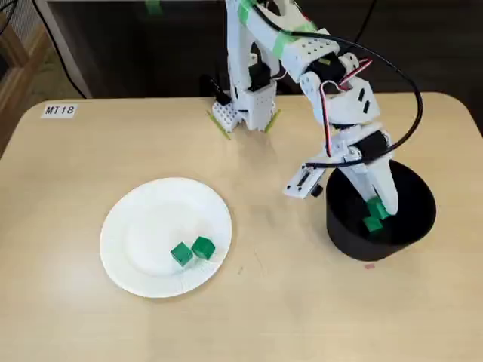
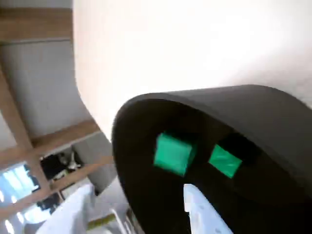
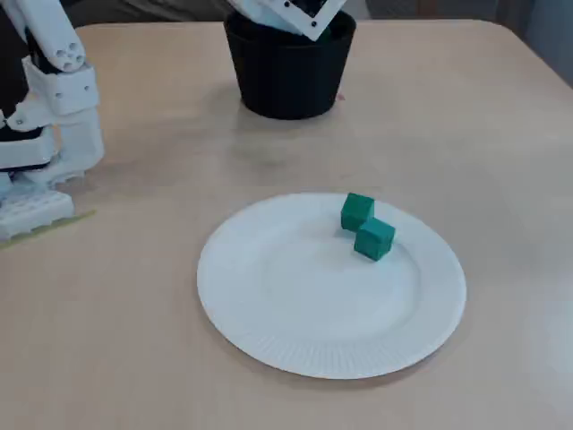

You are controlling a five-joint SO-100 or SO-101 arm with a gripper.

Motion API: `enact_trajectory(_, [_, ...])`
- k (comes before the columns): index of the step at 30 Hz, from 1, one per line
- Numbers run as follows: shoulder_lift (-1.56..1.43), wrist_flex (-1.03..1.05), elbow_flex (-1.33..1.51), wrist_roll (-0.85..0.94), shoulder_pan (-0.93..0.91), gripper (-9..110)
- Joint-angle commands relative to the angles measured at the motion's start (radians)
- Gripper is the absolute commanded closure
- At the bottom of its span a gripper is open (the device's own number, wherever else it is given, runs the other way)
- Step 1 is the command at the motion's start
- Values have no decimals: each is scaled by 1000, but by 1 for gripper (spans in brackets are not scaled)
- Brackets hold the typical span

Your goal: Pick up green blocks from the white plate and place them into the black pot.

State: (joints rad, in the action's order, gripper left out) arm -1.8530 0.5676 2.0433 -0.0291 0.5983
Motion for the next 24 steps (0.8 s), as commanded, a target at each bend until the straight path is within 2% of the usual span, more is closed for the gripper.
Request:
enact_trajectory(1, [-86, 49, -3, 5, -15, 68])
enact_trajectory(4, [-126, 75, -3, 15, -32, 70])
enact_trajectory(5, [-143, 83, -3, 20, -40, 74])
enact_trajectory(9, [-232, 169, -17, 32, -117, 104])
enact_trajectory(17, [-307, 410, -32, 64, -469, 104])
enact_trajectory(20, [-245, 426, -37, 87, -589, 104])
enact_trajectory(24, [-41, 514, -202, 233, -690, 104])
